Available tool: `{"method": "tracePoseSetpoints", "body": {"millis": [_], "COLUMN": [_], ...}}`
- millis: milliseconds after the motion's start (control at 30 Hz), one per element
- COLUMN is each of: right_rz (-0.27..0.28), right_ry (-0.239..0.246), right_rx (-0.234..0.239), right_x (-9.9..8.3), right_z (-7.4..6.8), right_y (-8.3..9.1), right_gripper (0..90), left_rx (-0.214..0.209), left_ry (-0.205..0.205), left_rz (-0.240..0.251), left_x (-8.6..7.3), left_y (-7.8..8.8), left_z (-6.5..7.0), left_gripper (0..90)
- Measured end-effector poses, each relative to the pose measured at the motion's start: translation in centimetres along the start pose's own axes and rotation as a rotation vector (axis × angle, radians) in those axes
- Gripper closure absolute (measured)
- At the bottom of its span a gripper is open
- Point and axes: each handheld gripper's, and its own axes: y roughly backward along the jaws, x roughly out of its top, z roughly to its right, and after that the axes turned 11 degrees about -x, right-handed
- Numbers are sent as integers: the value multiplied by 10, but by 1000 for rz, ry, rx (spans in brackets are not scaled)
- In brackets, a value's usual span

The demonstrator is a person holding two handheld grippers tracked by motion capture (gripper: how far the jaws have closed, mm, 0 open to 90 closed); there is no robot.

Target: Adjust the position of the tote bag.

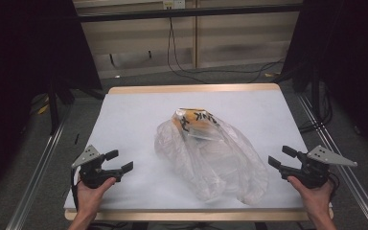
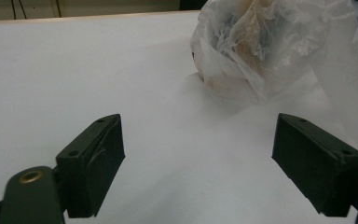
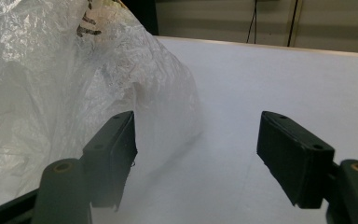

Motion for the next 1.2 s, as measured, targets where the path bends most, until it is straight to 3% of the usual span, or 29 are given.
{"method": "tracePoseSetpoints", "body": {"millis": [67, 167, 333, 367, 400, 467, 500, 600, 900, 967, 1000, 1200], "right_rz": [-9, -35, -44, -47, -48, -53, -55, -57, -76, -73, -69, -31], "right_ry": [-3, -10, -6, -12, -13, -10, -4, -1, 43, 52, 48, 62], "right_rx": [14, 29, 30, 41, 45, 65, 78, 101, 162, 167, 170, 181], "right_x": [1, 1, 0, 1, 1, 1, 1, 1, 5, 7, 7, 14], "right_z": [0, 0, -1, -1, -1, -1, -2, -3, -13, -16, -17, -23], "right_y": [1, 1, -2, -2, -2, -2, -2, -2, -3, -1, 1, 14], "right_gripper": [318, 318, 321, 328, 333, 398, 398, 421, 487, 497, 497, 521], "left_rx": [-22, -20, -26, -55, -52, -51, -80, -84, -158, -184, -198, -236], "left_ry": [-7, -29, -49, -56, -53, -71, -76, -89, -149, -172, -163, -206], "left_rz": [-6, -29, -18, -14, -19, -34, -30, -38, -77, -76, -72, -102], "left_x": [1, 2, 5, 5, 4, 5, 5, 5, 9, 11, 11, 11], "left_y": [-2, -5, -7, -8, -8, -8, -8, -7, -15, -17, -19, -25], "left_z": [1, 4, 11, 11, 13, 18, 19, 23, 51, 56, 60, 72], "left_gripper": [182, 193, 232, 240, 278, 270, 276, 308, 383, 397, 414, 476]}}
